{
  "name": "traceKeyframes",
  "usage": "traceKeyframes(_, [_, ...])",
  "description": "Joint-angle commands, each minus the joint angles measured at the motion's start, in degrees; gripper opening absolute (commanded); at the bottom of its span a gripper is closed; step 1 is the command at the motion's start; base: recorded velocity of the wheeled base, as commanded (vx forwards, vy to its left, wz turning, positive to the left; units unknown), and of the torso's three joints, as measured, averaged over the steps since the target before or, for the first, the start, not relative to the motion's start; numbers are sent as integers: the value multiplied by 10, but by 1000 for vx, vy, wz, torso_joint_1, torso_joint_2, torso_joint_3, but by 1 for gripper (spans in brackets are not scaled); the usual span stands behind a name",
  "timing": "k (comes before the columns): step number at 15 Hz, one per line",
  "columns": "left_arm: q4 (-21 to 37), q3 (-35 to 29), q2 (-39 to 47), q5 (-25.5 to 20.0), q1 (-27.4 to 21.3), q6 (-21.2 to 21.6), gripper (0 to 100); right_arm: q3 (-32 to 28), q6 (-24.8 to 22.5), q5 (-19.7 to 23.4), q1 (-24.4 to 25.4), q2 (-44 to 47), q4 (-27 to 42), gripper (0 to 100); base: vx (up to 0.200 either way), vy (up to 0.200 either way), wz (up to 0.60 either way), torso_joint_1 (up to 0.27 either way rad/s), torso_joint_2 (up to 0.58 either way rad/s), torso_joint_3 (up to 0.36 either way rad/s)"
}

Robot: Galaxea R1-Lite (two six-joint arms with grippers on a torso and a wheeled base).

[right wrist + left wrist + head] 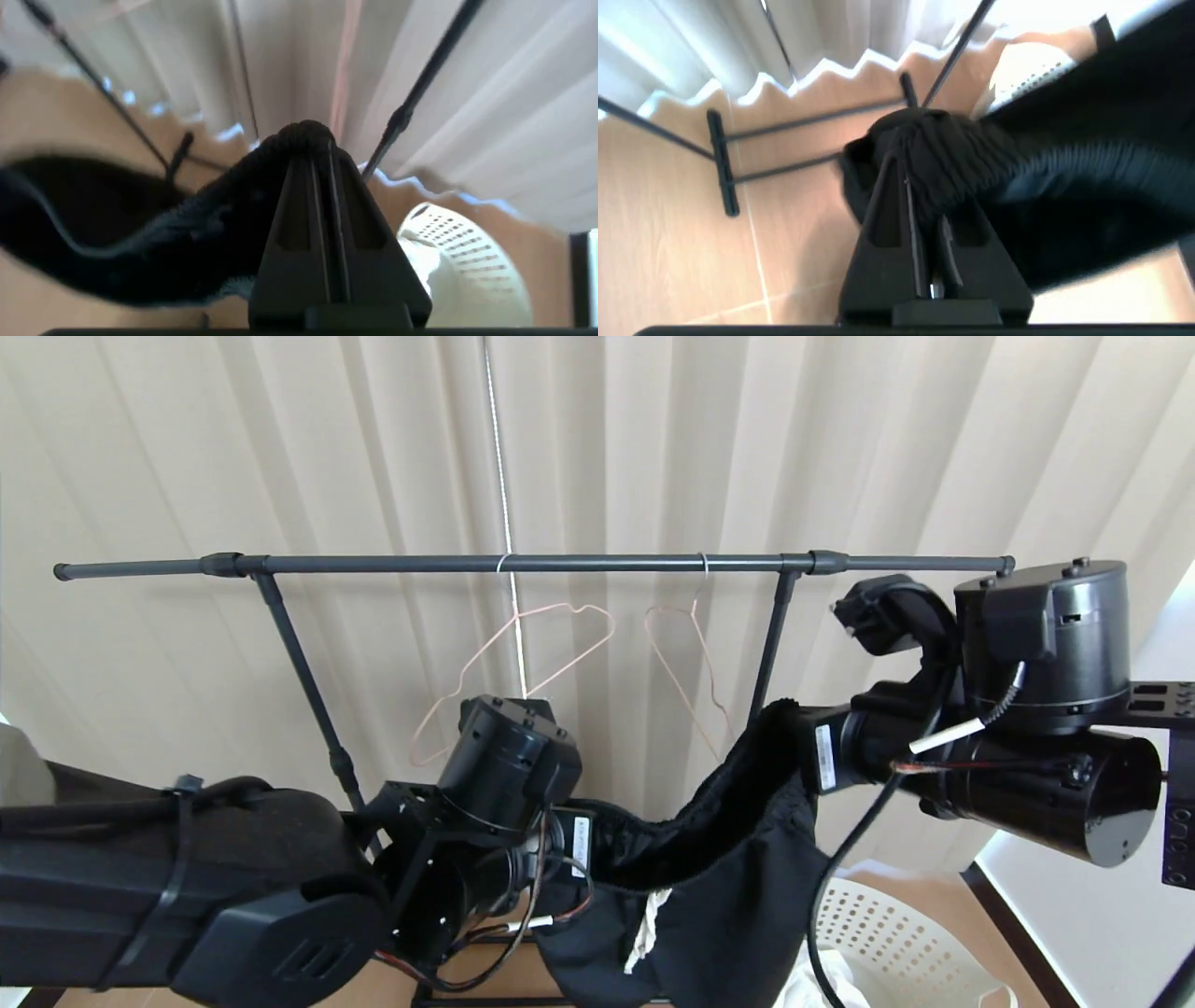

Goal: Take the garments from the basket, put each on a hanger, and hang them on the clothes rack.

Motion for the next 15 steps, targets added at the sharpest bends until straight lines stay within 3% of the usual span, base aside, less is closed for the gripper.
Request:
traceKeyframes(1, [24, -43, -29, 0, 22, 2, 0, 49, -58, 27, -6, -28, -1, 0, 0, 0, 0, 0, 0, 0])
traceKeyframes(3, [66, -88, -37, -1, 40, 2, 0, 63, -143, 55, -30, -31, 0, 0, 0, 0, 0, 0, 0, 0])
traceKeyframes(4, [74, -96, -39, -1, 45, 2, 0, 62, -157, 59, -39, -30, 0, 0, 0, 0, 0, 0, 0, 0])
traceKeyframes(5, [108, -121, -46, -1, 57, 2, 0, 53, -201, 61, -78, -26, -1, 0, 0, 0, 0, 0, 0, 0])
traceKeyframes(9, [159, -152, -61, -2, 97, 5, 0, -2, -213, 63, -148, -25, 6, 0, 0, 0, 0, 0, 0, 0])
traceKeyframes(12, [160, -142, -80, -4, 132, 23, 0, -24, -213, 85, -207, -24, 6, 0, 0, 0, 0, 0, 0, 0])
traceKeyframes(15, [160, -142, -91, -5, 138, 38, 0, -23, -212, 104, -226, -27, 6, 0, 0, 0, 0, 0, 0, 0])
